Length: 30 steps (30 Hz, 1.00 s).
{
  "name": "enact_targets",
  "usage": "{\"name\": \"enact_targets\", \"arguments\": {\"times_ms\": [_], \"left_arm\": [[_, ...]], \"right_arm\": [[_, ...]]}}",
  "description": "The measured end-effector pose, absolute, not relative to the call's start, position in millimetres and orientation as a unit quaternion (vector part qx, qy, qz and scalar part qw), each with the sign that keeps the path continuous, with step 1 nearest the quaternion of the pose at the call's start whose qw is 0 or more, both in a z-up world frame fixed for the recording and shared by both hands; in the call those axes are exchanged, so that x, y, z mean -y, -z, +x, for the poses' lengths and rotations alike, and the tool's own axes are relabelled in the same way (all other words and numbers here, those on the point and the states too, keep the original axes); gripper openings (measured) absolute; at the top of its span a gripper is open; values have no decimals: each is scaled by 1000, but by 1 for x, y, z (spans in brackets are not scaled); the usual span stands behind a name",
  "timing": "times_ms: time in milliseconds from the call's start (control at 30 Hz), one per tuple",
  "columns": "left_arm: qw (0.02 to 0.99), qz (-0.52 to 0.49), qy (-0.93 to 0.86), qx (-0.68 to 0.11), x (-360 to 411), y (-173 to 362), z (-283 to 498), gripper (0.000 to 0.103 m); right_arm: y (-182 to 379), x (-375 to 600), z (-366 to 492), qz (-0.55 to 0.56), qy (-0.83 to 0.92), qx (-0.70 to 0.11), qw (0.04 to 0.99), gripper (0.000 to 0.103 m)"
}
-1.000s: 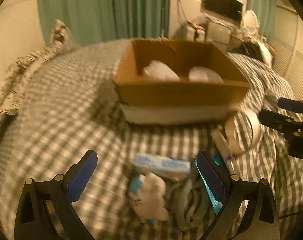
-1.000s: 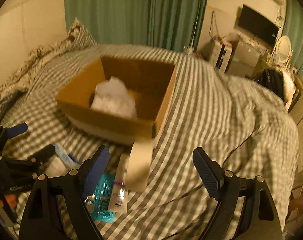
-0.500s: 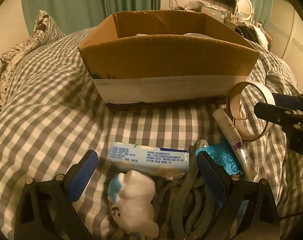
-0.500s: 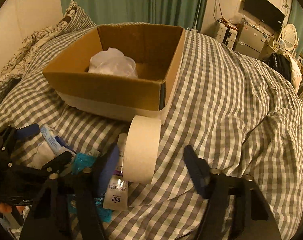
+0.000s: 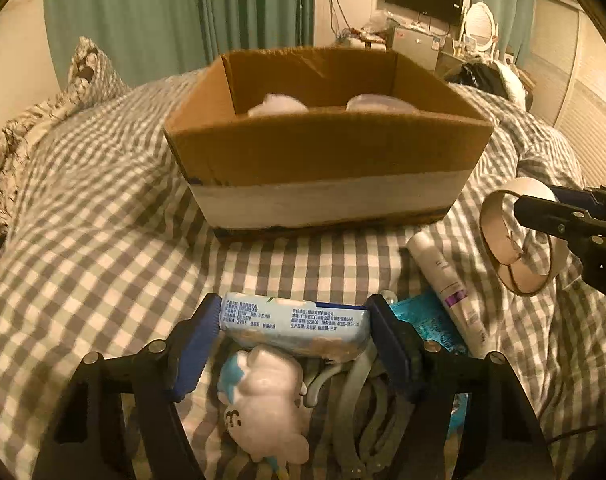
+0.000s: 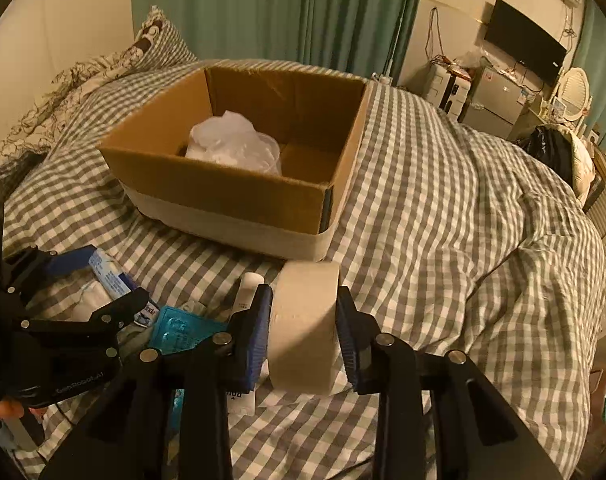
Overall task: Organize objects
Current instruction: 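Carry the box and tape roll over the cardboard box and release both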
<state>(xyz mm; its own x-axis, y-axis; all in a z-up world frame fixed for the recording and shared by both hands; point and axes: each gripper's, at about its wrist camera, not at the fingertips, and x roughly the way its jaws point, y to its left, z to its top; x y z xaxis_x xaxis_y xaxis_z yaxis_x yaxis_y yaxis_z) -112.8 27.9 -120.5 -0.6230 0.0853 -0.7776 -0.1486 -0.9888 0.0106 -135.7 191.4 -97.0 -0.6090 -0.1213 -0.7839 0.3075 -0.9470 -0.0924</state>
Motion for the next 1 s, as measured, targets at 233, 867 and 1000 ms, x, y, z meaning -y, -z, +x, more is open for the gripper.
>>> {"name": "enact_targets", "arguments": {"times_ms": [233, 867, 1000], "left_arm": [[60, -402, -913, -26, -22, 81, -107, 75], [61, -264, -963, -4, -7, -60, -173, 75], [65, -256, -965, 2, -6, -68, -200, 75]], "right_arm": [[67, -192, -118, 397, 903, -109, 125, 30], [-63, -147, -146, 271, 938, -148, 159, 30], [-77, -140, -173, 260, 941, -147, 156, 30]]}}
